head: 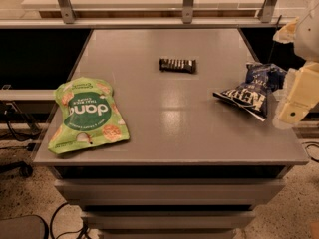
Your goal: Move rxbar chocolate near green rice chip bag
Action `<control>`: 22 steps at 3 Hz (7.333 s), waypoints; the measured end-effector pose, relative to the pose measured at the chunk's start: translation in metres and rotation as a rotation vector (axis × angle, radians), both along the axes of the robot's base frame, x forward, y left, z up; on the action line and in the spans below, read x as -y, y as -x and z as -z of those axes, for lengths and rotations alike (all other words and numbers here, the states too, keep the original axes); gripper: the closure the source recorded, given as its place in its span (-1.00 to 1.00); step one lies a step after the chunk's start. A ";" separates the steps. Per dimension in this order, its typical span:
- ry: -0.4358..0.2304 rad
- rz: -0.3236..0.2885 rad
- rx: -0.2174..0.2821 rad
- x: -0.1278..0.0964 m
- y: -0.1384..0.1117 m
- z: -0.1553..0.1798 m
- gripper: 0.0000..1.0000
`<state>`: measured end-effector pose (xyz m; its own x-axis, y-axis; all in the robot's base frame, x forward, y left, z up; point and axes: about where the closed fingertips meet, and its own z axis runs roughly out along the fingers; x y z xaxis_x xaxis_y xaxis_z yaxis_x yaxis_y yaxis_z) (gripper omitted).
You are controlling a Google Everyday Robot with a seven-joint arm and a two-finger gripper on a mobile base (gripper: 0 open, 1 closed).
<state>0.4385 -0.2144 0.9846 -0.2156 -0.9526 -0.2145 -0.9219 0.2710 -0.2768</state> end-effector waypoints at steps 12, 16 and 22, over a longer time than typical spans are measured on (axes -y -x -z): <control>0.191 -0.548 0.047 -0.182 -0.256 0.077 -1.00; 0.148 -0.399 -0.075 -0.155 -0.289 0.147 -0.63; 0.106 -0.633 0.000 -0.206 -0.271 0.102 1.00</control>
Offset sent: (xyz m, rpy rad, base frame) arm 0.0195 0.0412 0.0053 0.0333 -0.0397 0.1437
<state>0.7091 -0.0082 0.8825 0.3958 -0.9114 -0.1123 -0.8945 -0.3550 -0.2718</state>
